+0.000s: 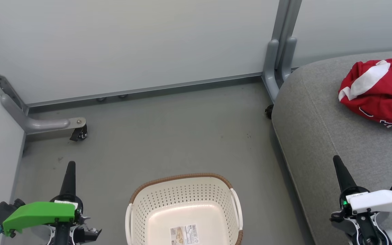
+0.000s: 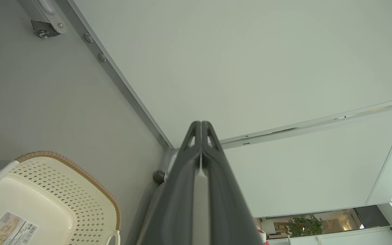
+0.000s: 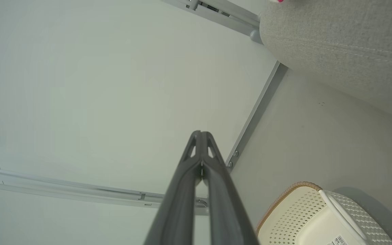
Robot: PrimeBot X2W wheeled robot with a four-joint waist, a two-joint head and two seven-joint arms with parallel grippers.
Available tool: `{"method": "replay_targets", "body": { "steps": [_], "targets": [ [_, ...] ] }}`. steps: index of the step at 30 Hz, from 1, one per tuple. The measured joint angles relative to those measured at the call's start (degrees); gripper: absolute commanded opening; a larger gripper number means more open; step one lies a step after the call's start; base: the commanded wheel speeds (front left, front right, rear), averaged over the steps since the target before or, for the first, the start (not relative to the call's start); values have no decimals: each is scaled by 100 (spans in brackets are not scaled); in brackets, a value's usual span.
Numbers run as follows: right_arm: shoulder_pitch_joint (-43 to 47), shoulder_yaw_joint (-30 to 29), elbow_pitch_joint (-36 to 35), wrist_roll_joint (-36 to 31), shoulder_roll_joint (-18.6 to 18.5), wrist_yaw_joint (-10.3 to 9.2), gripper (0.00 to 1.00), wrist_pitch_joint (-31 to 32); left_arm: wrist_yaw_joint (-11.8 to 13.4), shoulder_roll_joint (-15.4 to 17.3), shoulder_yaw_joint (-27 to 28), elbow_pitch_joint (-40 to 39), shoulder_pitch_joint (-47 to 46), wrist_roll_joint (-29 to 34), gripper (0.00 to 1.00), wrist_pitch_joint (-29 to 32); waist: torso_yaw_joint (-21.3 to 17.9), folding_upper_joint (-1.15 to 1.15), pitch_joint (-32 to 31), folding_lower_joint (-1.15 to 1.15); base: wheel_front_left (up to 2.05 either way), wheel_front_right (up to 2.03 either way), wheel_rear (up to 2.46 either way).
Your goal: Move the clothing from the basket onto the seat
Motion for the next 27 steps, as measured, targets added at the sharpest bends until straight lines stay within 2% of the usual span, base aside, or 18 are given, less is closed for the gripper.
{"method": "replay_targets", "body": {
  "steps": [27],
  "targets": [
    [-170, 58, 130, 1327, -113, 0, 0, 226, -48, -40, 187, -46, -93, -1210, 0, 327, -76, 0, 22, 0, 0, 0, 0]
  ]
}}
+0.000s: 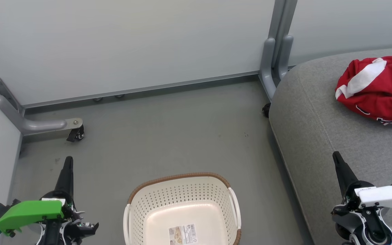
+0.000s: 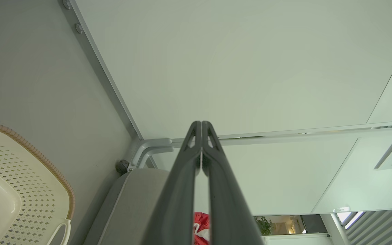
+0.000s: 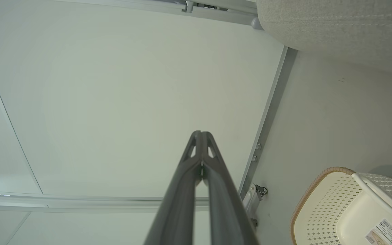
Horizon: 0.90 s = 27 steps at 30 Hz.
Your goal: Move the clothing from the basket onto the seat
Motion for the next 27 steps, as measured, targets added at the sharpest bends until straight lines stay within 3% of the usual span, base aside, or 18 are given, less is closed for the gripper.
{"method": "replay_targets", "body": {
  "steps": [12, 27],
  "targets": [
    [-76, 30, 51, 502, -52, 0, 0, 74, -23, -12, 75, -20, -52, -472, 0, 110, -32, 0, 9, 0, 0, 0, 0],
    [-77, 60, 52, 522, -75, 0, 0, 66, -24, -15, 78, -21, -54, -476, 0, 113, -32, 0, 9, 0, 0, 0, 0]
  ]
}}
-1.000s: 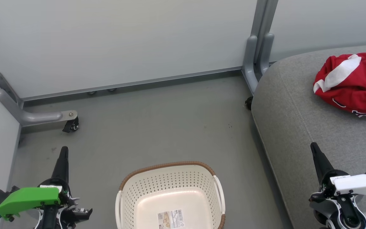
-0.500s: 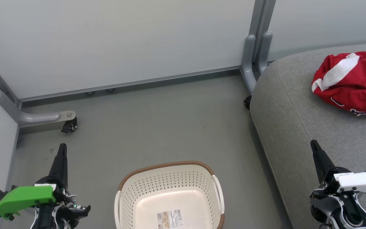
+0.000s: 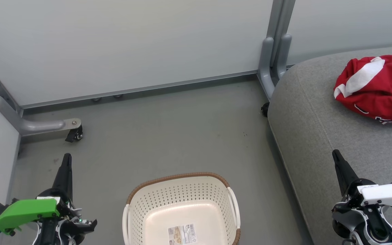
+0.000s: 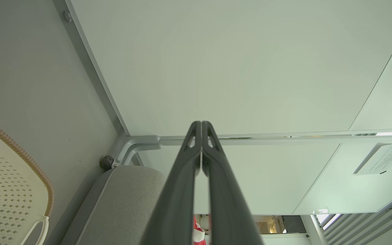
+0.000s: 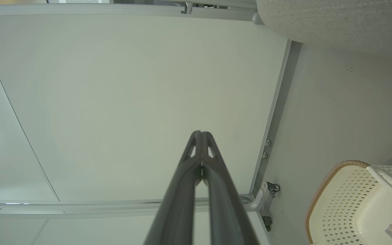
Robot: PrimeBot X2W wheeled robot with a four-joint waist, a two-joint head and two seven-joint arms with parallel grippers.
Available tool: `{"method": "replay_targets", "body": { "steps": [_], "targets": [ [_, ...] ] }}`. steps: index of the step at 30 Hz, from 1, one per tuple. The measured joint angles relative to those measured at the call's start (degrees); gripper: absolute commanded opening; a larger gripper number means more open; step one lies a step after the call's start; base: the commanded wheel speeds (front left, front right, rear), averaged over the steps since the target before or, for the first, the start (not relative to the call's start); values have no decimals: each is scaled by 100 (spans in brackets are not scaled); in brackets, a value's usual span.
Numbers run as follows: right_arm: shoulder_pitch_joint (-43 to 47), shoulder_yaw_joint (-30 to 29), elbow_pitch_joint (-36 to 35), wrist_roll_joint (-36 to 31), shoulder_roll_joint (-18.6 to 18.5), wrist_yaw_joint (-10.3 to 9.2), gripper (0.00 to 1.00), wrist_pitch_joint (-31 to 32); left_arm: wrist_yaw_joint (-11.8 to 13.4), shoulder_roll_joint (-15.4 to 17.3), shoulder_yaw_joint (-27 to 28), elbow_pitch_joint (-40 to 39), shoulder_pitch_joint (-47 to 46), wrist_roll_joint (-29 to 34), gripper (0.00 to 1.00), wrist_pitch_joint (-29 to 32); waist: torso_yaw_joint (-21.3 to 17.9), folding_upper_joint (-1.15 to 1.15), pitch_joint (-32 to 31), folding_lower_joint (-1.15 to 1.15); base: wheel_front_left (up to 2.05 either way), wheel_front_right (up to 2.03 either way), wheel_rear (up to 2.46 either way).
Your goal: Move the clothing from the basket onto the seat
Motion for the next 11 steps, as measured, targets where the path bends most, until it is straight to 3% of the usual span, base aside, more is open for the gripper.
{"method": "replay_targets", "body": {
  "steps": [11],
  "targets": [
    [0, 25, -1, 40, -22, 0, 0, -22, 0, 0, 0, 0, 0, 0, 0, 0, 0, 0, 0, 0, 0, 0, 0]
  ]
}}
